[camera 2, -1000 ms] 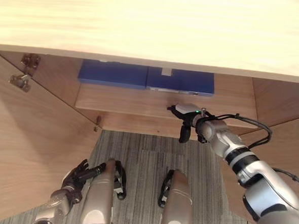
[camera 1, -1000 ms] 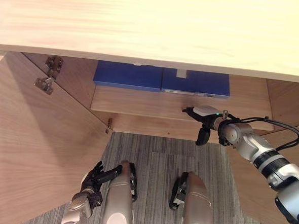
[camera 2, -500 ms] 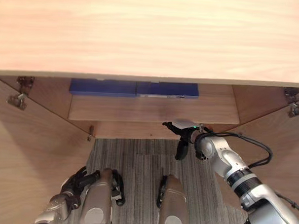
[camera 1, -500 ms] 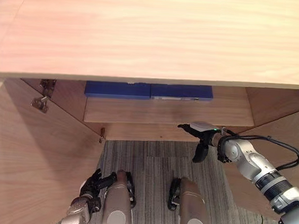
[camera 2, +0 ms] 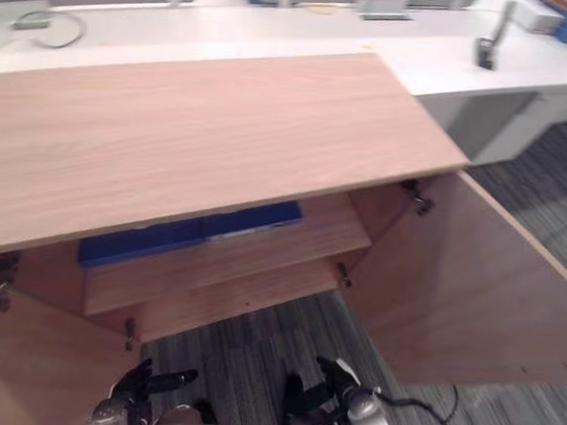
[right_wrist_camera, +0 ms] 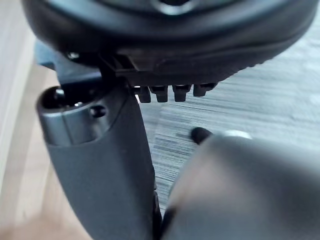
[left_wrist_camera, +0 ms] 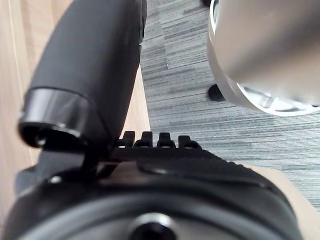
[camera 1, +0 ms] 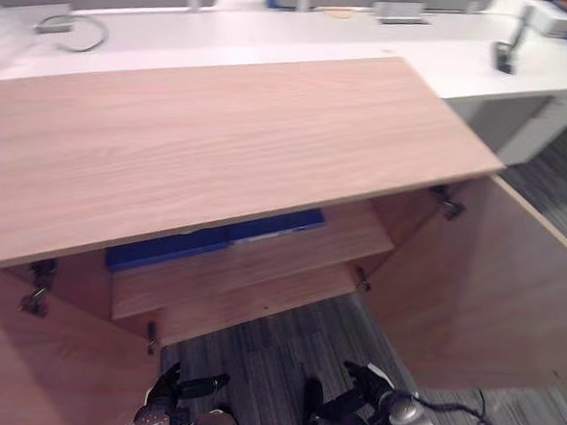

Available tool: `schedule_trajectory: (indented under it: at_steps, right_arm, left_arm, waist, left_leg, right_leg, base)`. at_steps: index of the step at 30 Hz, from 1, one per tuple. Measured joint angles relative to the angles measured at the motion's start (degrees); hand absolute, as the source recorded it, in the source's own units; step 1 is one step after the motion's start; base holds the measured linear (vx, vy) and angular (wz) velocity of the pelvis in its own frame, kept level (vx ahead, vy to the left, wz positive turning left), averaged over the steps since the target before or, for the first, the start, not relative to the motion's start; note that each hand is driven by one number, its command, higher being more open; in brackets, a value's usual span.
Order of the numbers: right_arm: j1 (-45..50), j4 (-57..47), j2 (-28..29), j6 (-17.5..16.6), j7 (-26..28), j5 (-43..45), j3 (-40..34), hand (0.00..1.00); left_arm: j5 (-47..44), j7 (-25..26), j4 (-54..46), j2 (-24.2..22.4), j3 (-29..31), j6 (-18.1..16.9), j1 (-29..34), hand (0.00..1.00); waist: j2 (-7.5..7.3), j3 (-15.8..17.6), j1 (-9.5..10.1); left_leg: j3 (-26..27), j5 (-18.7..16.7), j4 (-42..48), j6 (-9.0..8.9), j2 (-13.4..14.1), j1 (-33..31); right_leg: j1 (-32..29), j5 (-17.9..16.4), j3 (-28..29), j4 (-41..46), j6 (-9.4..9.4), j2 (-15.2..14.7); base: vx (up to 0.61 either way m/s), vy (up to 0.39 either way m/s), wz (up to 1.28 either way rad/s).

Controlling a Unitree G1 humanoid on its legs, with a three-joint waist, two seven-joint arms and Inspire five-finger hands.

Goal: Walk over to the cabinet, pick up the folder, carry it to the office cabinet, place the folder inside the office cabinet, then close the office cabinet door

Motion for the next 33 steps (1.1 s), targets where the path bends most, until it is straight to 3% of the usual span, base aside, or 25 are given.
schedule_trajectory:
  at_steps: [1, 2, 3, 5, 12, 18, 26, 33]
  right_arm:
    - [1.24, -0.11, 0.5, -0.15, -1.91, 2.67, -0.51, 1.0]
    - [2.12, -0.1, 1.23, -0.29, -3.36, 5.26, -2.7, 1.0]
    - [2.51, -0.1, 1.54, -0.36, -4.07, 6.27, -4.17, 1.0]
    - [3.95, 0.16, 1.75, -0.34, -6.15, 9.3, -8.67, 1.0]
    - [11.03, 0.49, 1.81, -0.22, -10.22, 11.97, -20.88, 1.0]
    - [13.01, -1.97, 2.57, 0.43, -12.55, 12.02, -28.05, 1.0]
    - [14.15, -24.81, 4.91, -0.14, -18.6, 11.55, -31.07, 1.0]
    - [10.92, -32.17, 5.29, -2.39, -22.79, 12.71, -39.71, 1.0]
  left_arm:
    - [0.12, 0.23, 0.5, 0.1, 0.0, 0.12, 0.41, 1.0]
    - [0.3, 0.7, 1.7, 0.0, -0.06, 0.16, 0.31, 1.0]
    - [0.32, 0.85, 2.12, 0.08, -0.04, 0.18, 0.13, 1.0]
    - [0.47, 1.12, 2.15, -1.85, -0.05, 0.21, 0.18, 1.0]
    - [0.78, 1.05, 3.19, -4.04, -0.59, 0.41, 0.3, 1.0]
    - [0.8, 1.06, 4.33, -4.23, -0.51, 0.51, 0.39, 1.0]
    - [2.02, 2.1, 4.35, -4.08, 1.91, 1.28, 2.63, 1.0]
    - [3.31, 2.55, 4.33, -3.71, 4.51, 1.37, 4.83, 1.0]
  waist:
    - [-0.58, -0.63, -0.06]
    - [-0.76, -1.04, -0.31]
    - [-1.17, -1.7, -0.81]
    - [-0.43, -2.61, -1.41]
    - [0.43, -5.21, -1.81]
    - [1.28, -5.29, -2.93]
    - [3.25, -6.33, -2.92]
    - [3.78, -6.44, -2.86]
  left_leg:
    - [2.56, 0.54, -0.89, -0.88, -0.02, 1.64]
    - [4.16, 1.81, -2.63, -1.86, -0.03, 2.99]
    - [4.41, 2.69, -4.11, -2.34, -0.52, 3.38]
    - [4.51, 4.73, -8.59, -3.93, -1.45, 4.81]
    - [4.99, 5.73, -13.14, -5.19, -0.19, 9.98]
    - [8.21, 5.3, -13.06, -6.87, 0.46, 12.85]
    - [8.97, 4.51, -13.04, -6.57, -0.3, 14.22]
    - [7.33, 4.44, -13.17, -6.44, -0.46, 14.21]
  right_leg:
    - [0.84, -0.5, -0.6, -0.85, 0.88, -0.86]
    - [1.28, 0.83, -0.02, -3.11, 1.67, 0.09]
    - [1.31, 1.43, 0.39, -4.22, 1.15, 0.57]
    - [1.66, 2.83, 2.4, -7.51, 0.52, 2.5]
    - [3.78, 3.57, 7.98, -10.16, -0.56, 8.26]
    - [5.24, 3.94, 11.1, -10.15, -1.74, 9.8]
    - [6.01, 3.97, 12.04, -10.17, -1.68, 9.24]
    - [7.67, 4.22, 10.69, -12.05, -1.14, 8.71]
  base:
    - [-0.09, -0.072, -1.09]
    - [-0.09, -0.095, -0.91]
    - [-0.09, -0.119, -0.62]
    - [-0.06, -0.127, -0.57]
    - [0.03, -0.089, -0.53]
    - [0.07, 0.02, -0.32]
    - [0.0, 0.014, -0.04]
    - [-0.02, -0.021, 0.11]
